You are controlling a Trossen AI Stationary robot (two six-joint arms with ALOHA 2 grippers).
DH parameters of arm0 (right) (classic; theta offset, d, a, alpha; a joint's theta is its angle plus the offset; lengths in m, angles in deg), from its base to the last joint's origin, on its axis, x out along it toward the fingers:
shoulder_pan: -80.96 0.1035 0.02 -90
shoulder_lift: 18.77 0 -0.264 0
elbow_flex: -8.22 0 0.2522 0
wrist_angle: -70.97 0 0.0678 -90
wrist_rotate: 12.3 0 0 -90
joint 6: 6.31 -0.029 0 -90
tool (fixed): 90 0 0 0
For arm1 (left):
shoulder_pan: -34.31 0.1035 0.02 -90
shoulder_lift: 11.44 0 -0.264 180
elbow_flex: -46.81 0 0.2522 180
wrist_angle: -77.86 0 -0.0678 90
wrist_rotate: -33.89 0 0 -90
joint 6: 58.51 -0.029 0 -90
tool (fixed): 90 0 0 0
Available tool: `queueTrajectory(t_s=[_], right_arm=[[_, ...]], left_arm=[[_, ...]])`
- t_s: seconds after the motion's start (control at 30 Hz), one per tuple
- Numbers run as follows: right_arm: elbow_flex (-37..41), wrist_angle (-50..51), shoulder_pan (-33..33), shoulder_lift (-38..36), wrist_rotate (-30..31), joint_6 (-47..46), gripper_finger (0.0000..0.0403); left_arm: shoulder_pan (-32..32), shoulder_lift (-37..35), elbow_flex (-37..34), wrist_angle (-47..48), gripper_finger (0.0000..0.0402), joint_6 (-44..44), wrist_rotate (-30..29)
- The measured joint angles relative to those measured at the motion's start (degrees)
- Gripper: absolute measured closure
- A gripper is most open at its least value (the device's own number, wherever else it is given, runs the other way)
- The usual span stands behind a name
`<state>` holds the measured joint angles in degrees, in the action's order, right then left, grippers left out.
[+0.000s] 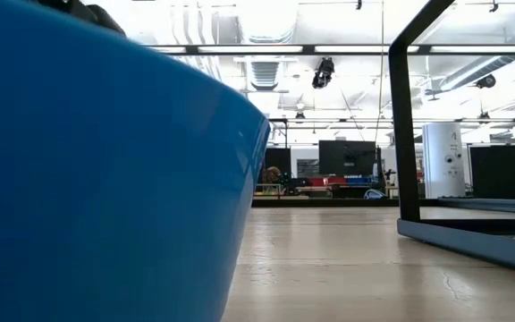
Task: Pick & Place Mini bowls
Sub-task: Stack the bottom blue bowl on the blue bowl on the shelf
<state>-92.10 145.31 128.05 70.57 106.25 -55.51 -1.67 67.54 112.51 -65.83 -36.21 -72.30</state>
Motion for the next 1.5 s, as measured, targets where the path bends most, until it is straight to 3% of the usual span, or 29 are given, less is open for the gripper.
queueTrajectory(t_s=[0.37, 0.83, 1.5], right_arm=[[0.0, 0.0, 0.0, 0.0, 0.0, 1.3, 0.0394], [0.0, 0.0, 0.0, 0.0, 0.0, 3.3, 0.0394], [0.1, 0.1, 0.0, 0.0, 0.0, 5.8, 0.0394]], left_arm=[[0.0, 8.9, 0.0, -11.7, 0.0323, 1.3, 1.9], [-0.2, 16.8, 6.6, -12.1, 0.0323, 10.5, 4.8], [0.0, 22.5, 8.9, -13.4, 0.0323, 11.7, 5.4]])
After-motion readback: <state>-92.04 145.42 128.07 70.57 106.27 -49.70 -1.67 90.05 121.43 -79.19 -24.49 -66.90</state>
